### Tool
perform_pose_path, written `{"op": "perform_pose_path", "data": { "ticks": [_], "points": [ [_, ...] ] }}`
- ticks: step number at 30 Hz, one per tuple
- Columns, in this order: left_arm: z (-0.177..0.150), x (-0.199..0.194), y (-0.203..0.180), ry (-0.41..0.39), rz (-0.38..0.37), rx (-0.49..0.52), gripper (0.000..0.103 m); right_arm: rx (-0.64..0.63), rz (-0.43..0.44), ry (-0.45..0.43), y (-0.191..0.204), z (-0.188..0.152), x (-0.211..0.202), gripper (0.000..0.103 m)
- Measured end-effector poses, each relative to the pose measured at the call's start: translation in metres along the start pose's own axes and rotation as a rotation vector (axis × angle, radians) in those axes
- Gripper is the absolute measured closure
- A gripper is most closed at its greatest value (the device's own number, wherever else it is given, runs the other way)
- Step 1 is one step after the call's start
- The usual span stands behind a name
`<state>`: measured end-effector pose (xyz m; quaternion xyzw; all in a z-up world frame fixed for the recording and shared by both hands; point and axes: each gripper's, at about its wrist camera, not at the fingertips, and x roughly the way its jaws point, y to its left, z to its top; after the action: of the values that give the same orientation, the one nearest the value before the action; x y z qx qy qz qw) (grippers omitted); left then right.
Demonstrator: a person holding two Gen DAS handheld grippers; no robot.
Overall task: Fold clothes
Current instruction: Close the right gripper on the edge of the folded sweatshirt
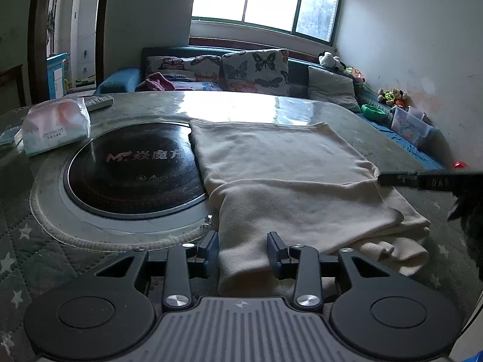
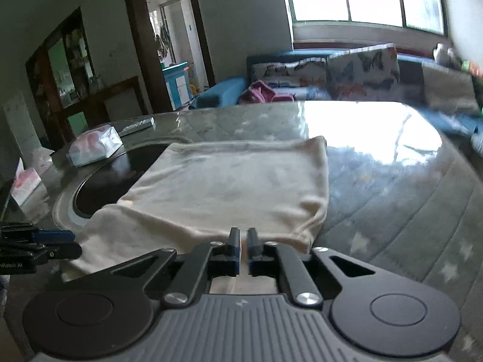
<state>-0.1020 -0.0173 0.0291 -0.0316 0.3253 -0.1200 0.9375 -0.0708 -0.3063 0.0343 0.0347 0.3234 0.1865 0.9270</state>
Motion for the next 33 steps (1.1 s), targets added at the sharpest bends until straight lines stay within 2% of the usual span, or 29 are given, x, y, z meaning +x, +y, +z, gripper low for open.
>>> {"op": "perform_pose_path", "data": {
  "ticks": [2, 5, 8, 10, 12, 21, 26, 29, 33],
  "points": [
    [0.001, -0.001, 0.001, -0.001, 0.004, -0.001, 0.065, 0.003, 0.022, 0.012, 0.0, -0.003, 0.004, 0.093],
    [0.001, -0.002, 0.003, -0.002, 0.009, -0.003, 0.063, 0.001, 0.041, 0.027, 0.001, -0.007, 0.009, 0.084],
    [0.001, -0.002, 0.003, 0.0, 0.008, -0.007, 0.06, -0.004, 0.042, 0.041, 0.005, -0.009, 0.015, 0.083],
    [0.0, -0.002, 0.002, 0.002, 0.004, -0.003, 0.06, -0.026, 0.036, 0.042, 0.01, -0.008, 0.015, 0.093],
    [-0.001, -0.002, 0.001, 0.005, 0.0, 0.0, 0.059, -0.053, 0.031, 0.029, 0.016, -0.006, 0.011, 0.097],
    [-0.007, -0.001, 0.001, 0.019, -0.016, 0.008, 0.057, -0.134, -0.039, -0.068, 0.033, 0.015, -0.022, 0.097],
    [-0.007, -0.002, 0.002, 0.029, -0.027, 0.021, 0.057, -0.114, -0.106, -0.005, 0.028, 0.007, -0.006, 0.097],
    [-0.003, -0.005, 0.003, 0.021, -0.03, 0.032, 0.057, -0.09, -0.127, 0.033, 0.021, 0.002, 0.002, 0.093],
    [0.012, -0.007, 0.005, -0.01, -0.037, 0.034, 0.057, -0.07, -0.13, 0.009, 0.013, 0.001, -0.002, 0.093]
  ]
}}
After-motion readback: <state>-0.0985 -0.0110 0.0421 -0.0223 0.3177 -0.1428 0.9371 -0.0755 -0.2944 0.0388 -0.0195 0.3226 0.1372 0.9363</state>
